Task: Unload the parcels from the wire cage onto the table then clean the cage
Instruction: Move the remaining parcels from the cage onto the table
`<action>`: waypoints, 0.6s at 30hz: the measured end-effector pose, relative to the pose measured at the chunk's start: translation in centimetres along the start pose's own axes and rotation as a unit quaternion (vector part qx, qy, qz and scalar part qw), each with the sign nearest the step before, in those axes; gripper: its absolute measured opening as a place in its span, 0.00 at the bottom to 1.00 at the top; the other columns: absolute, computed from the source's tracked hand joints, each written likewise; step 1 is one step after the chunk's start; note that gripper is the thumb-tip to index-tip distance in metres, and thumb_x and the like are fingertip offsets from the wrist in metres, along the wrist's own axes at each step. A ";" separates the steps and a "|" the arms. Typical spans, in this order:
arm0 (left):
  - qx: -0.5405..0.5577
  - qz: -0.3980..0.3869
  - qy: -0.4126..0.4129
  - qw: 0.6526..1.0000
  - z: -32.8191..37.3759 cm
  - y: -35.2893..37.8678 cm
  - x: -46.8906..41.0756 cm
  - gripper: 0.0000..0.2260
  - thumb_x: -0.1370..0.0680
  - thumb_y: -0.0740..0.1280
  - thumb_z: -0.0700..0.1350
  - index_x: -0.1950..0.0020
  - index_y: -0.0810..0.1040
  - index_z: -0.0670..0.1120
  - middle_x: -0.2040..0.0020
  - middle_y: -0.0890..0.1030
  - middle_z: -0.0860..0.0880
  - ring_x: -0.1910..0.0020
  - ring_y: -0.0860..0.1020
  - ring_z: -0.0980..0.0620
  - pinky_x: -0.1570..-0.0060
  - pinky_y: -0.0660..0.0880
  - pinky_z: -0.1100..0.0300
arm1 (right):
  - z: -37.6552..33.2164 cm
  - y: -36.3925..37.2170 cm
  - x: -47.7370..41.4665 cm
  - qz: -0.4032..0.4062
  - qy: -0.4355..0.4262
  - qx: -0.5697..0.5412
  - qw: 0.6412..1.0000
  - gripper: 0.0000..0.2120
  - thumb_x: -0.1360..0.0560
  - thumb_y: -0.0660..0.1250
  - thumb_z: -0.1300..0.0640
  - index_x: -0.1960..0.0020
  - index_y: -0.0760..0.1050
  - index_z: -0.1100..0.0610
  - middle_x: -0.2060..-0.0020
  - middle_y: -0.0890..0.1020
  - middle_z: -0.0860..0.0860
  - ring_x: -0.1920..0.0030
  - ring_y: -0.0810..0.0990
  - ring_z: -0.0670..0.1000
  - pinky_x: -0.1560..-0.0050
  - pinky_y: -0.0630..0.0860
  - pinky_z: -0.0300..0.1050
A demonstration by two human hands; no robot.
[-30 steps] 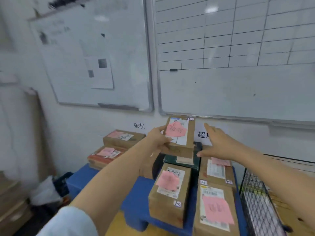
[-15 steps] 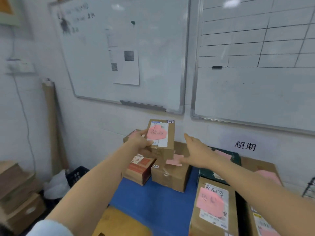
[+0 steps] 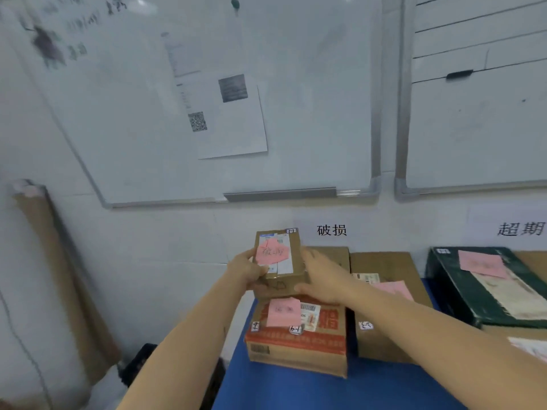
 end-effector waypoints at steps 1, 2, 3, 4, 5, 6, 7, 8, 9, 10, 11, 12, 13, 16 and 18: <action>-0.003 -0.007 -0.004 1.000 -0.3 -0.1 -0.9 0.29 0.25 0.68 0.33 0.27 0.67 0.50 0.38 0.78 0.43 0.44 0.80 0.43 0.45 0.78 0.48 | -0.2 0.6 -0.8 -0.008 0.010 0.000 1.000 0.42 0.26 0.69 0.49 0.22 0.49 0.59 0.26 0.62 0.57 0.28 0.64 0.56 0.31 0.66 0.53; -0.007 -0.015 -0.007 1.000 -0.5 -0.2 -1.7 0.28 0.25 0.68 0.34 0.27 0.67 0.51 0.38 0.78 0.43 0.45 0.80 0.43 0.48 0.79 0.48 | -0.3 1.1 -1.6 -0.012 0.018 -0.001 1.000 0.40 0.25 0.68 0.50 0.22 0.50 0.60 0.27 0.62 0.57 0.28 0.64 0.57 0.31 0.67 0.53; -0.012 -0.024 -0.006 1.000 -0.5 -0.1 -2.5 0.28 0.25 0.67 0.34 0.27 0.67 0.51 0.38 0.78 0.43 0.47 0.81 0.43 0.52 0.81 0.49 | -0.4 1.6 -2.3 -0.012 0.026 -0.005 1.000 0.38 0.24 0.67 0.52 0.23 0.51 0.61 0.27 0.63 0.58 0.29 0.65 0.57 0.32 0.67 0.52; -0.019 -0.031 -0.005 0.999 -0.6 -0.1 -3.2 0.27 0.24 0.67 0.35 0.27 0.67 0.51 0.37 0.77 0.43 0.49 0.81 0.44 0.58 0.82 0.52 | -0.4 2.0 -3.0 -0.012 0.033 -0.009 0.999 0.35 0.24 0.67 0.53 0.23 0.53 0.61 0.28 0.64 0.58 0.30 0.66 0.57 0.32 0.67 0.52; -0.024 -0.038 -0.005 0.999 -0.6 0.0 -3.9 0.27 0.24 0.67 0.35 0.27 0.67 0.51 0.37 0.77 0.44 0.51 0.82 0.44 0.62 0.82 0.55 | -0.4 2.4 -3.6 -0.013 0.039 -0.011 0.999 0.34 0.23 0.66 0.54 0.24 0.54 0.61 0.28 0.65 0.58 0.30 0.66 0.57 0.32 0.67 0.51; -0.029 -0.043 -0.004 0.999 -0.7 0.1 -4.6 0.27 0.24 0.67 0.36 0.27 0.67 0.51 0.37 0.77 0.44 0.52 0.82 0.45 0.62 0.82 0.56 | -0.3 2.8 -4.1 -0.016 0.044 -0.009 0.999 0.33 0.23 0.65 0.55 0.24 0.54 0.61 0.29 0.65 0.58 0.30 0.66 0.57 0.32 0.67 0.51; -0.037 -0.048 -0.001 0.998 -0.9 0.2 -5.3 0.27 0.24 0.68 0.37 0.27 0.67 0.51 0.37 0.77 0.44 0.51 0.82 0.45 0.58 0.82 0.54 | -0.3 3.2 -4.6 -0.019 0.049 -0.005 0.999 0.32 0.22 0.64 0.55 0.24 0.54 0.61 0.28 0.64 0.58 0.30 0.65 0.57 0.31 0.66 0.52; -0.044 -0.052 0.001 0.998 -1.0 0.2 -5.8 0.27 0.24 0.68 0.38 0.27 0.66 0.51 0.37 0.77 0.44 0.49 0.81 0.45 0.53 0.81 0.51 | -0.2 3.5 -4.9 -0.022 0.054 0.000 0.998 0.31 0.22 0.63 0.55 0.24 0.54 0.61 0.28 0.64 0.58 0.29 0.65 0.58 0.30 0.65 0.52; -0.051 -0.054 0.003 0.997 -1.2 0.2 -6.3 0.26 0.24 0.68 0.39 0.27 0.66 0.51 0.37 0.77 0.44 0.47 0.81 0.45 0.49 0.80 0.49 | -0.2 3.7 -5.2 -0.021 0.058 0.006 0.998 0.31 0.21 0.63 0.55 0.24 0.53 0.61 0.27 0.63 0.58 0.29 0.64 0.58 0.30 0.64 0.52; -0.055 -0.058 0.006 0.997 -1.3 0.3 -6.7 0.26 0.23 0.68 0.39 0.27 0.66 0.51 0.37 0.77 0.44 0.46 0.80 0.44 0.47 0.79 0.49 | -0.1 3.8 -5.5 -0.018 0.060 0.013 0.998 0.30 0.21 0.62 0.56 0.24 0.53 0.61 0.27 0.63 0.58 0.28 0.63 0.58 0.29 0.64 0.51; -0.058 -0.063 0.010 0.996 -1.3 0.3 -7.2 0.26 0.23 0.68 0.40 0.26 0.66 0.50 0.37 0.77 0.44 0.45 0.80 0.44 0.46 0.79 0.48 | -0.1 3.9 -5.8 -0.012 0.059 0.020 0.998 0.30 0.20 0.62 0.56 0.24 0.54 0.62 0.27 0.63 0.58 0.28 0.63 0.57 0.29 0.63 0.51; -0.061 -0.068 0.015 0.996 -1.3 0.2 -7.6 0.26 0.23 0.67 0.40 0.26 0.65 0.50 0.37 0.77 0.44 0.45 0.80 0.44 0.46 0.79 0.48 | -0.1 4.0 -6.2 -0.007 0.059 0.027 0.998 0.28 0.20 0.61 0.56 0.24 0.55 0.62 0.27 0.63 0.58 0.28 0.63 0.57 0.29 0.63 0.51; -0.068 -0.070 0.019 0.995 -1.3 0.1 -8.0 0.26 0.23 0.67 0.40 0.26 0.65 0.51 0.37 0.77 0.44 0.45 0.80 0.44 0.47 0.79 0.48 | -0.2 4.1 -6.6 -0.001 0.058 0.037 0.998 0.27 0.20 0.61 0.57 0.25 0.56 0.62 0.28 0.64 0.58 0.29 0.64 0.57 0.30 0.64 0.51; -0.074 -0.076 0.018 0.994 -1.3 -0.4 -8.8 0.24 0.21 0.64 0.40 0.26 0.64 0.52 0.37 0.78 0.45 0.45 0.79 0.44 0.50 0.80 0.46 | -0.3 4.5 -7.6 0.017 0.057 0.073 0.996 0.24 0.20 0.60 0.58 0.27 0.59 0.62 0.32 0.67 0.59 0.32 0.67 0.58 0.33 0.67 0.50; -0.076 -0.080 0.009 0.994 -1.4 -0.6 -8.9 0.24 0.20 0.63 0.41 0.26 0.64 0.53 0.37 0.77 0.45 0.45 0.77 0.44 0.51 0.80 0.45 | -0.3 5.1 -8.1 0.021 0.063 0.100 0.993 0.22 0.20 0.61 0.59 0.29 0.62 0.62 0.34 0.69 0.58 0.34 0.69 0.57 0.35 0.67 0.49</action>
Point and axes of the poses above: each hand's wrist, its own x-axis away from the middle knuckle, its own y-axis out of the palm, z = x × y, the point moved 6 cm from there along -x, towards the middle knuckle
